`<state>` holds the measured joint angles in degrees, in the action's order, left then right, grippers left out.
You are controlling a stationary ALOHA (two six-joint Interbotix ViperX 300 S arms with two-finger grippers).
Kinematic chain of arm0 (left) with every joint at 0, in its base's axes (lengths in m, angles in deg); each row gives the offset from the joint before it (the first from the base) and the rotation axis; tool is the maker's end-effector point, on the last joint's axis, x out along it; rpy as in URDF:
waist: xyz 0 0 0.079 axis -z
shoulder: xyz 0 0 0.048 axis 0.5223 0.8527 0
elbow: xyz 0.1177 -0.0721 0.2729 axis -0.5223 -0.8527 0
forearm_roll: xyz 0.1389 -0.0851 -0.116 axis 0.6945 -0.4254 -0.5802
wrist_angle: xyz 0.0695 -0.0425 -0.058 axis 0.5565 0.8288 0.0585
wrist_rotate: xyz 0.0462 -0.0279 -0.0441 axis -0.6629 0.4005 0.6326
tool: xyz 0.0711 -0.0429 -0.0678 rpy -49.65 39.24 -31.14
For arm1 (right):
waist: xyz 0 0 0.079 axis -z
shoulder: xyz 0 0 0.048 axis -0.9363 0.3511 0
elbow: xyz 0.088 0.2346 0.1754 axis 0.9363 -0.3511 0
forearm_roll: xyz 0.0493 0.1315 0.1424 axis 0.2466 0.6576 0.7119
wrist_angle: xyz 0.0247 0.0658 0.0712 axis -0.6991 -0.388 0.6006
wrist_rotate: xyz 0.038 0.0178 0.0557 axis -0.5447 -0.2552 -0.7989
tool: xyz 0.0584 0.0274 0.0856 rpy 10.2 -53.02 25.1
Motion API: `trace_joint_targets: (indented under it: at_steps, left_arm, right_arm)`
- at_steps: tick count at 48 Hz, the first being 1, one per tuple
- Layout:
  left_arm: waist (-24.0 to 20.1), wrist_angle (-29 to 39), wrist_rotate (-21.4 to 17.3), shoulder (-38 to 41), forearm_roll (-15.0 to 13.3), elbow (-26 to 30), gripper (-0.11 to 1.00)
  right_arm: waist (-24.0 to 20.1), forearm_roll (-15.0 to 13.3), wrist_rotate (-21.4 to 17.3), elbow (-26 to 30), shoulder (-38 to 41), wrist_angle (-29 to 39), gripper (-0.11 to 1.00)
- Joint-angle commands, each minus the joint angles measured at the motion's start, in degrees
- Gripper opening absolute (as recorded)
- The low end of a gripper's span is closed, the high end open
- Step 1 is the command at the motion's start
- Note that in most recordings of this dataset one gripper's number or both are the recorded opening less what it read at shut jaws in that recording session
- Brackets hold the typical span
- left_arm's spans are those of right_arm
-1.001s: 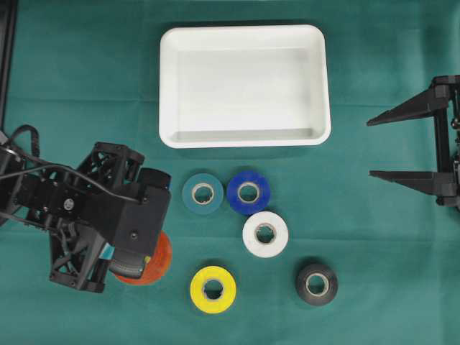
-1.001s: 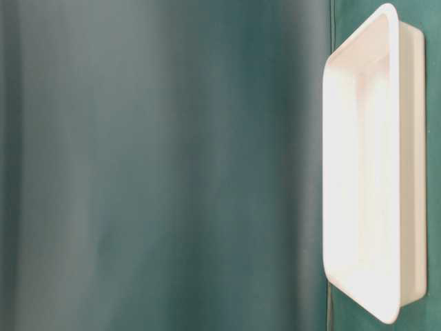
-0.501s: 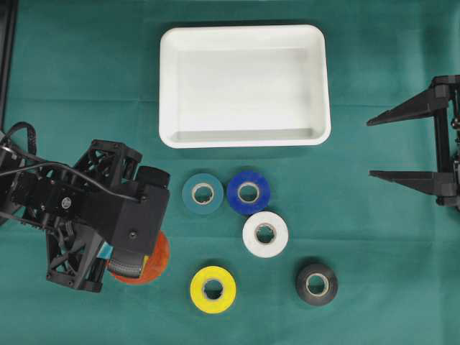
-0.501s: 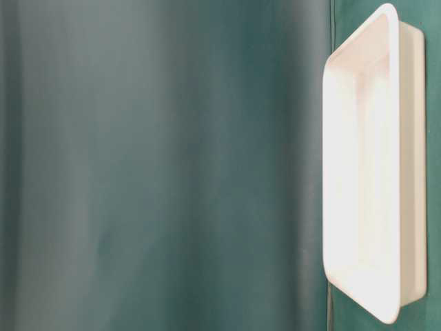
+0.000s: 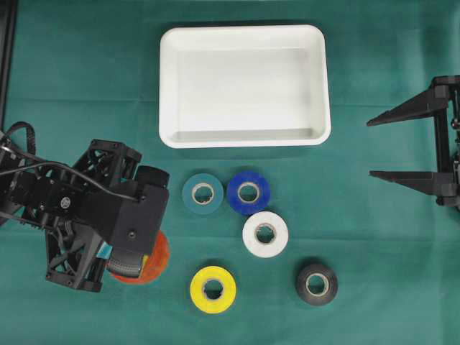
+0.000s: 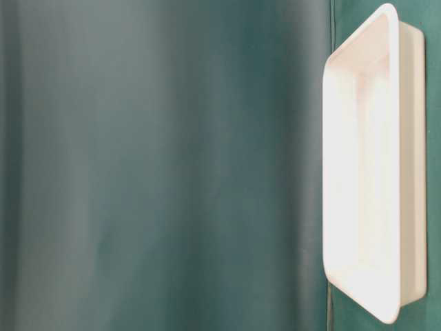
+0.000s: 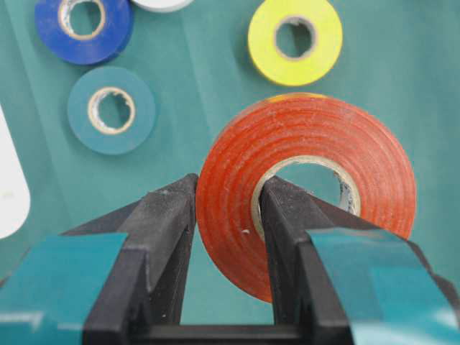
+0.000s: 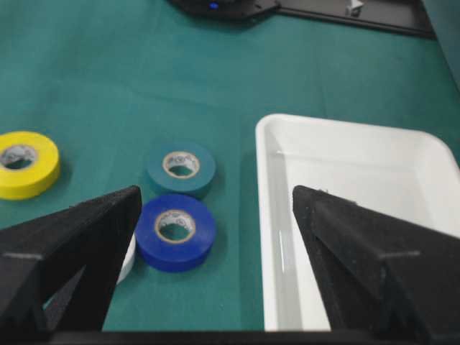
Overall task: Pick up the tape from a random location and place it into the white case.
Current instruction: 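Lift the red tape and carry it over the white tray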
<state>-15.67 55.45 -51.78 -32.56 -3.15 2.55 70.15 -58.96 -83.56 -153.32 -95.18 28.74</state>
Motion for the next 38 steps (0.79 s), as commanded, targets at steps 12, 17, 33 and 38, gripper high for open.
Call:
trace_joint_targets:
  at_steps: [12, 17, 33, 38]
  left_arm:
    - [0.0, -0.35, 0.09, -1.41, 0.18, 1.32, 0.22]
    - [-0.09, -0.35, 0.09, -1.41, 0.09, 1.32, 0.22]
    - [-0.09, -0.26, 0.09, -1.23, 0.18, 1.23, 0.22]
    - [-1.05, -0.26, 0.09, -1.14, 0.18, 1.23, 0.22]
  right_arm:
    - [0.0, 0.0, 0.0, 1.67, 0.18, -0.18, 0.9]
    - [0.09, 0.0, 0.0, 1.67, 0.18, -0.18, 0.9]
    - [0.09, 0.0, 0.0, 1.67, 0.18, 0.09, 0.9]
    - [0.0, 0.0, 0.0, 1.67, 0.18, 0.26, 0.9]
